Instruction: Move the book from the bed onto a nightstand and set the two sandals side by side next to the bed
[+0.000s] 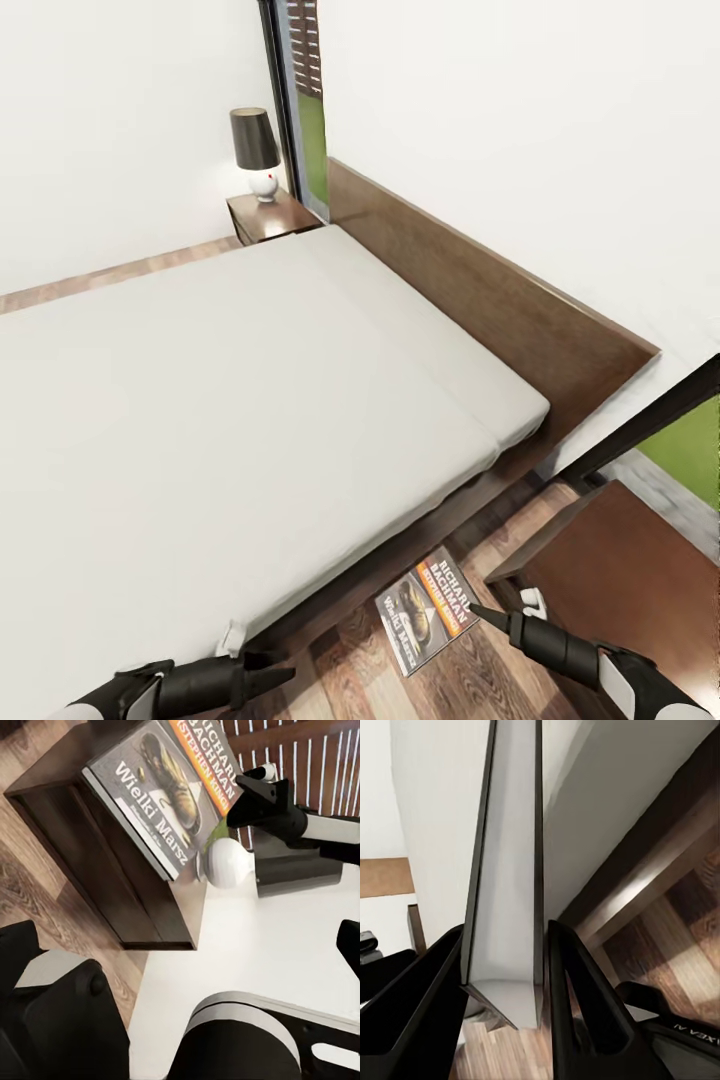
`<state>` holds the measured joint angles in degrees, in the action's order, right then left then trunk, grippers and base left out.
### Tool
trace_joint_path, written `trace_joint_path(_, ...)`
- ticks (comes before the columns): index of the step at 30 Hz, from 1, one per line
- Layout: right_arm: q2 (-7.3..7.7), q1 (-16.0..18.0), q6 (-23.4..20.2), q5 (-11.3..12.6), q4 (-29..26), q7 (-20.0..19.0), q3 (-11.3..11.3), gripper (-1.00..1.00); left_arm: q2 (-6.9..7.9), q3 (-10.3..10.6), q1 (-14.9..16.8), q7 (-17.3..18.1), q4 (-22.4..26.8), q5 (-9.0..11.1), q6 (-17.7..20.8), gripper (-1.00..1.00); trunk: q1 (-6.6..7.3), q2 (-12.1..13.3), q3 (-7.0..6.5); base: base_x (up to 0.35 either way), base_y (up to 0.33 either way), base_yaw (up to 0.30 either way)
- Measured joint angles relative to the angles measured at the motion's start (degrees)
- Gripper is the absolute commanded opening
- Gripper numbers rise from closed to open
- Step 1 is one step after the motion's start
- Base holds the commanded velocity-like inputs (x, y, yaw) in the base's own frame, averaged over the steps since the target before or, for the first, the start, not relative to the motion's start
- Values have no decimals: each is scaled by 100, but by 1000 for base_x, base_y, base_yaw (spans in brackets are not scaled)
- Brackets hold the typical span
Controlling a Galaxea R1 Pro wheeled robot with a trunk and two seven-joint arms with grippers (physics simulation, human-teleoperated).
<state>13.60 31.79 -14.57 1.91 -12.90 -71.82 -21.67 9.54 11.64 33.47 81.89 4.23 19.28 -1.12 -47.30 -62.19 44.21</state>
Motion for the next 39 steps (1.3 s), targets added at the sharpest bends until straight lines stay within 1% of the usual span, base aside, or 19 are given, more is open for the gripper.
trace_joint_path(9,2,0,14,-1,380,16,7,-100,2,0,-17,9,-55,3,-70,100,0,0,-83,0,0,-122)
trace_joint_path(22,-2,0,15,-4,402,26,3,-100,-17,5,-25,10,-55,2,-72,100,0,0,-203,0,0,-125)
trace_joint_path(28,-7,1,15,-7,403,50,1,-100,-39,5,-25,-10,-54,10,-72,100,0,0,-222,0,0,-24)
trace_joint_path(35,-10,1,22,-4,406,52,6,-100,-41,6,-27,-15,-55,3,-72,100,0,0,-280,0,0,-1)
trace_joint_path(37,-14,1,72,-4,409,53,3,-100,-42,6,-27,-16,-58,5,-72,100,0,0,-298,0,0,0)
trace_joint_path(39,-15,1,270,-4,410,51,0,-100,-42,6,-27,-16,-60,4,-72,100,0,0,-317,0,0,0)
